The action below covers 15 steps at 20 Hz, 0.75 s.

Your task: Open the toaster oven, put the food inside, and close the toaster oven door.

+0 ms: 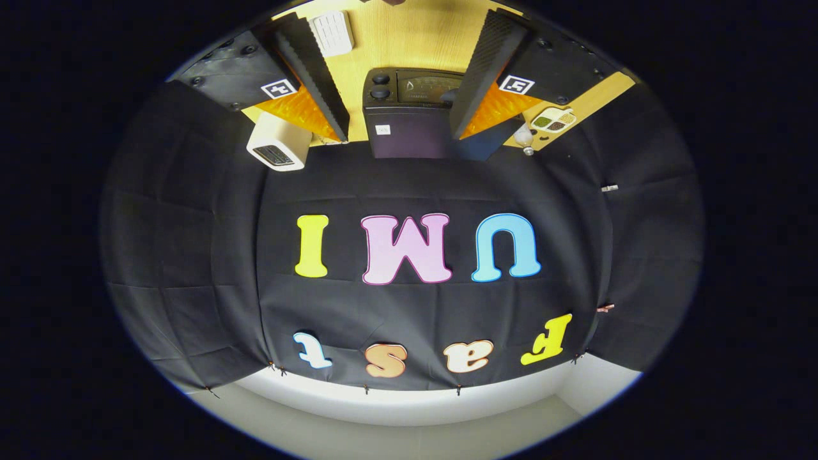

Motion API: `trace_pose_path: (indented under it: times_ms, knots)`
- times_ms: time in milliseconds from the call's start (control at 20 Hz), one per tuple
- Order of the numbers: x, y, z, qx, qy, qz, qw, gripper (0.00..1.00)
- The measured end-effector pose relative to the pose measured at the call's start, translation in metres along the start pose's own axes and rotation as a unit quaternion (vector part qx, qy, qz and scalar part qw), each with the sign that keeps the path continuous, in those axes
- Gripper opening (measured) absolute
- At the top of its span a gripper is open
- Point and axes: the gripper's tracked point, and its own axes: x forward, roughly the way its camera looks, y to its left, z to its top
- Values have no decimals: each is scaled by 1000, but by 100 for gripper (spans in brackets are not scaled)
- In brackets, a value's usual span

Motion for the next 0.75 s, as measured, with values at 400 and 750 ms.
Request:
trace_pose_path:
  times_ms: [400,750]
  knots:
    - [-6,-7,2,13,0,-8,1000,98]
    - [-8,-5,4,10,-2,-7,1000,98]
